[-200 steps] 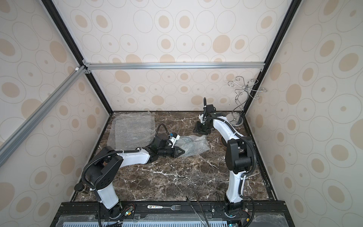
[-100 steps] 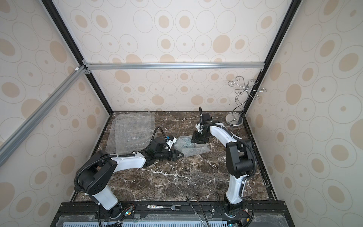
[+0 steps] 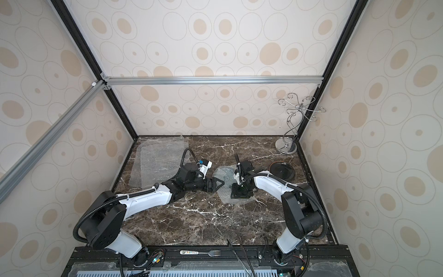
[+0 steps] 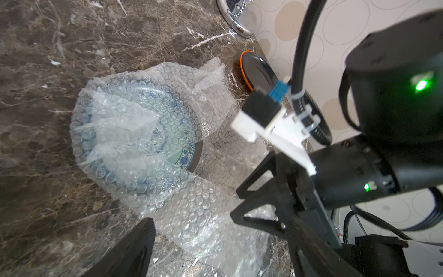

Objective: Unpack dinner plates from bubble wrap
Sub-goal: Unwrap the bubble wrap at the center of the board.

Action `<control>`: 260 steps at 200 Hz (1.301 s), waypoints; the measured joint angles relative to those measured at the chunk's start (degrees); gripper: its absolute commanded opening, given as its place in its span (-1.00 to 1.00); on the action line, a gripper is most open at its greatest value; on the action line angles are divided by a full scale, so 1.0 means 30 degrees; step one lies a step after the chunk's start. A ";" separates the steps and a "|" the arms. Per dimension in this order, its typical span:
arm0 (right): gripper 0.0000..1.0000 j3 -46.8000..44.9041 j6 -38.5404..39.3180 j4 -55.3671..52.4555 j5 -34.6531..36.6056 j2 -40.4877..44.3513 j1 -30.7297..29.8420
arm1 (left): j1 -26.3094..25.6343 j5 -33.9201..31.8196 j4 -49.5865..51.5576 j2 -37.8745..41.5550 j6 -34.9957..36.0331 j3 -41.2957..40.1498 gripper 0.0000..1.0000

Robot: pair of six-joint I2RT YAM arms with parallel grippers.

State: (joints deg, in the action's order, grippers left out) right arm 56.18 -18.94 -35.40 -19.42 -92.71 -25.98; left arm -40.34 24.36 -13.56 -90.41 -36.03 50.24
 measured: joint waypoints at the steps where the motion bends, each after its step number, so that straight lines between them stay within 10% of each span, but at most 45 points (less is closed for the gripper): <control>1: -0.12 -0.0029 -0.0007 0.0007 -0.0007 0.0000 -0.0007 | 0.0000 0.0007 0.0000 -0.0066 0.0000 0.0036 0.74; 149: -0.09 -0.1231 -0.0561 0.0867 -0.0699 0.2157 0.1661 | -0.0291 -0.3752 0.6703 -0.3468 0.0823 0.5370 0.80; 260: -0.07 -0.0568 -0.2062 0.2324 -0.2841 0.3177 0.4648 | -0.2572 -1.0608 1.6575 -1.0601 0.1865 1.5919 0.85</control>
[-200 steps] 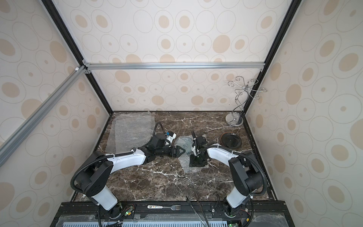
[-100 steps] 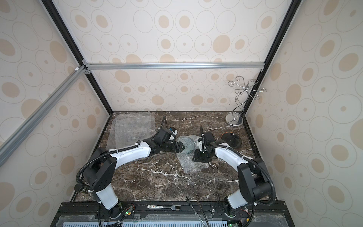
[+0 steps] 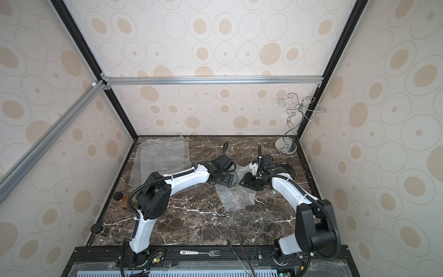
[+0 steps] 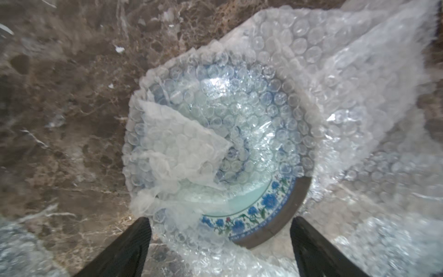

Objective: Unpack dinner plates from bubble wrap
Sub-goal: Unwrap the bubble wrap at the center of the board.

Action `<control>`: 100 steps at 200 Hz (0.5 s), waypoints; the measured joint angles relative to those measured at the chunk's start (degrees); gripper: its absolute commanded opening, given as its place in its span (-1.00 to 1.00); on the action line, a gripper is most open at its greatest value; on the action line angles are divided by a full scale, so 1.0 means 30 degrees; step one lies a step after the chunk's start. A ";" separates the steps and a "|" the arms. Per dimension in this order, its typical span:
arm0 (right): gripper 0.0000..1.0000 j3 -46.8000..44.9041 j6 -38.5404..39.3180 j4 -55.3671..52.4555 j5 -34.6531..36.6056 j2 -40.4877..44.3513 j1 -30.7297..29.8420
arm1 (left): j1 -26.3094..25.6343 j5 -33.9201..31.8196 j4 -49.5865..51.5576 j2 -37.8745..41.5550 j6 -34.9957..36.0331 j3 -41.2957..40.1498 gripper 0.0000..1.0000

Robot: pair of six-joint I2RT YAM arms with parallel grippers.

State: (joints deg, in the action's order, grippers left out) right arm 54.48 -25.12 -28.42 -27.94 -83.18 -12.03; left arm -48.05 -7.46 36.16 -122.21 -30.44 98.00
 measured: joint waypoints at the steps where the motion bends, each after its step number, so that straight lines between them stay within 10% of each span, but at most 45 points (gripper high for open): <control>1: -0.08 -0.0007 -0.0029 0.0058 -0.0022 -0.0022 0.0000 | -0.0007 -0.0080 0.0095 -0.0051 0.0029 0.0095 0.85; 100: -0.07 -0.0372 -0.0379 0.0758 -0.0670 -0.0423 0.0007 | 0.0044 -0.2856 0.3679 -0.2783 0.1610 0.3723 0.52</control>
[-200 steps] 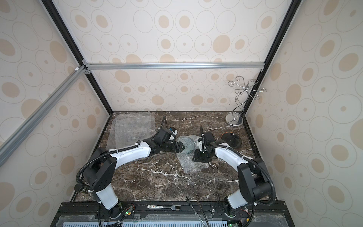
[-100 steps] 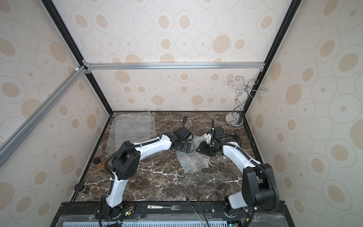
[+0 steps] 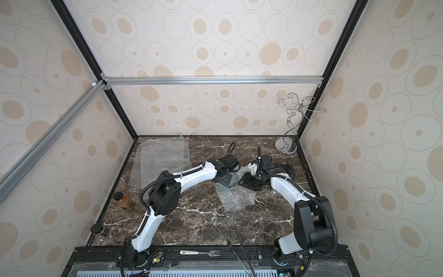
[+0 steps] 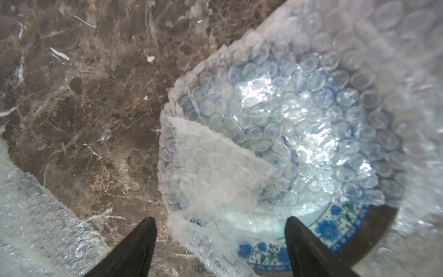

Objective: Unpack dinner plates from bubble wrap
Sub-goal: Unwrap the bubble wrap at the center of the board.

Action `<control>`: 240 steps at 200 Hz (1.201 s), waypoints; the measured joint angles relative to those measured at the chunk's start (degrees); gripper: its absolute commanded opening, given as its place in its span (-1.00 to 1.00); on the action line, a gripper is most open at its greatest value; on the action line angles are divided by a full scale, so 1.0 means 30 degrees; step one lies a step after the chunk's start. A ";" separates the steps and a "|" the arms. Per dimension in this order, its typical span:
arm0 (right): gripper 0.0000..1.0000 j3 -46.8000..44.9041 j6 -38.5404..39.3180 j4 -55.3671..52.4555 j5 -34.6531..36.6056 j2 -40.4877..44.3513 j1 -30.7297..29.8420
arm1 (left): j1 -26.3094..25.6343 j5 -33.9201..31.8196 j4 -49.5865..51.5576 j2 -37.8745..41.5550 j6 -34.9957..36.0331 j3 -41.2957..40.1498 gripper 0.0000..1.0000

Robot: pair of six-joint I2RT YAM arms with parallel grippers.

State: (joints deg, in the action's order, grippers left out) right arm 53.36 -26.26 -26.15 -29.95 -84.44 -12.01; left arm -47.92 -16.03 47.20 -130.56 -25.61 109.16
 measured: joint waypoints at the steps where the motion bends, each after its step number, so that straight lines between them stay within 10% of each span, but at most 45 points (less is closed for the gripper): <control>1: -0.07 -0.0015 0.0000 0.0000 0.0000 0.0000 0.0000 | 0.0000 0.0000 0.0015 -0.0007 0.0000 0.0000 0.50; 77: -0.08 -0.0350 -0.0015 0.0022 -0.0022 0.0000 -0.0007 | 0.0699 -0.0095 -0.0452 0.0423 0.0794 -0.0874 -0.56; 240: -0.08 -0.0510 -0.0160 0.0204 0.0051 -0.0525 -0.0262 | 0.3155 0.4371 -0.6739 0.7373 -0.0780 -1.1599 -0.80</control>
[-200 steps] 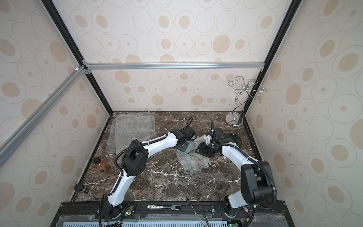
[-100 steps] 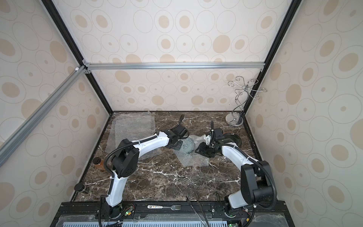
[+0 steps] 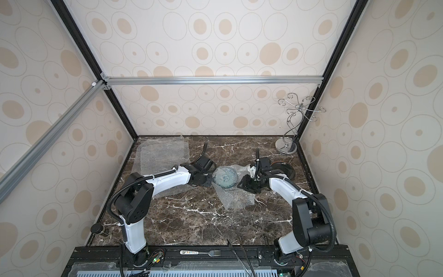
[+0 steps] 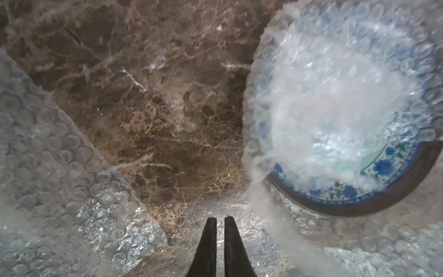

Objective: Unpack dinner plates from bubble wrap
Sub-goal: Unwrap the bubble wrap at the center of the board.

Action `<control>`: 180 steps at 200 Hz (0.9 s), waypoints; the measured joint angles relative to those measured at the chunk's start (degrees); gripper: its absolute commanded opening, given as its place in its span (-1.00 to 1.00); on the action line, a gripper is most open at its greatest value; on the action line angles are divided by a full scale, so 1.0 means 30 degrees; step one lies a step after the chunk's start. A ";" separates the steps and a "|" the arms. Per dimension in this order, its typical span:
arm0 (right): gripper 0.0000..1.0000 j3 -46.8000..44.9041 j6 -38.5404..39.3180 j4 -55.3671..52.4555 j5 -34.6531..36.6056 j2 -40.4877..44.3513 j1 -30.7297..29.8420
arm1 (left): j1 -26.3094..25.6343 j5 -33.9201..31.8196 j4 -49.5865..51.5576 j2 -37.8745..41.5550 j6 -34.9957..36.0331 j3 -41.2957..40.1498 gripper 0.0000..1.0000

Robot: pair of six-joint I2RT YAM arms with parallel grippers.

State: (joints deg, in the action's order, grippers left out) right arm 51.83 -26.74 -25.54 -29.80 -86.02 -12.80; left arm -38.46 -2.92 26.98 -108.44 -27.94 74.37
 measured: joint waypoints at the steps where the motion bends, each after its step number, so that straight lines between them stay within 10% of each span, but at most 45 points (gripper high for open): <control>1: -0.08 0.0000 -0.0007 0.0000 0.0000 -0.0007 0.0000 | 0.0022 0.0022 -0.0029 0.0036 -0.0022 -0.0066 -0.80; 46: -0.03 0.0270 0.0000 -0.0066 0.0051 -0.0561 0.0000 | 0.0291 0.0532 -0.0911 0.0969 -0.0474 -0.1362 -0.78; 112: -0.02 0.1151 0.0000 -0.0029 0.0226 -0.1479 0.0000 | 0.0197 0.1443 -0.0619 0.1537 -0.0641 0.0481 0.28; 180: -0.01 0.0801 0.0007 -0.0036 -0.0022 -0.1137 0.0663 | -0.0860 0.1297 0.0663 -0.2310 0.0612 0.6543 0.54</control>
State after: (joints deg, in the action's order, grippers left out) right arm 54.24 -26.72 -25.65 -29.87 -89.43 -10.81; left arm -41.04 0.97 28.97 -115.37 -26.11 94.00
